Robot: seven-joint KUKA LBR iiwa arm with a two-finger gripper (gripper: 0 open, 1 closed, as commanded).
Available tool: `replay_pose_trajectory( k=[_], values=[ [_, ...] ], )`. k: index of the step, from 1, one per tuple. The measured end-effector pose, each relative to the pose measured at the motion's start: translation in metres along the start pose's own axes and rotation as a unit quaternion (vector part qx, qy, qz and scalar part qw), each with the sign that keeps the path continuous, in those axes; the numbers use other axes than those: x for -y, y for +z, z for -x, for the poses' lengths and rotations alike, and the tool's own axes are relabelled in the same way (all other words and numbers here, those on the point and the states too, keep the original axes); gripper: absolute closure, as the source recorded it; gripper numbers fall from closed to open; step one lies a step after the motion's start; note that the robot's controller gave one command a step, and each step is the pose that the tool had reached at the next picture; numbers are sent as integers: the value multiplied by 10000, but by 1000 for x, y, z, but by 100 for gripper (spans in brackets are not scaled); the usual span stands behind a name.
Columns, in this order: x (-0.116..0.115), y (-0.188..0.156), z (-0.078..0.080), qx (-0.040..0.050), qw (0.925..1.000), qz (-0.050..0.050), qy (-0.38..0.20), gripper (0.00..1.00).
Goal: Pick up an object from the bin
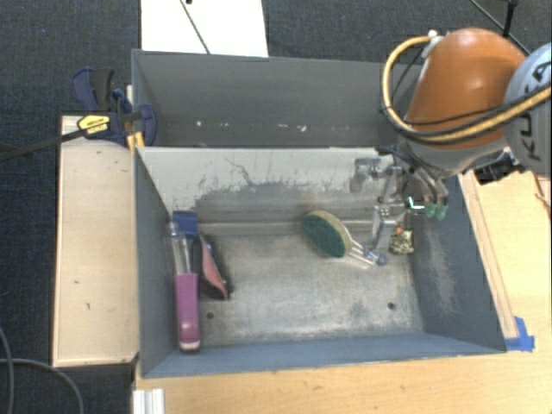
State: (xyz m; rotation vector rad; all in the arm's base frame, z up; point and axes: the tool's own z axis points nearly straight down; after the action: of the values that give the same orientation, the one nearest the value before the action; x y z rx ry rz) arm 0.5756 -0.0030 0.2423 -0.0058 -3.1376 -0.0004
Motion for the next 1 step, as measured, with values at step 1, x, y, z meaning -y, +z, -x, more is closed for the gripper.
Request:
replay_pose_trajectory(
  k=[1],
  values=[
    [19, 126, -7, -1, 9971, 3, 759, 0]
  ],
)
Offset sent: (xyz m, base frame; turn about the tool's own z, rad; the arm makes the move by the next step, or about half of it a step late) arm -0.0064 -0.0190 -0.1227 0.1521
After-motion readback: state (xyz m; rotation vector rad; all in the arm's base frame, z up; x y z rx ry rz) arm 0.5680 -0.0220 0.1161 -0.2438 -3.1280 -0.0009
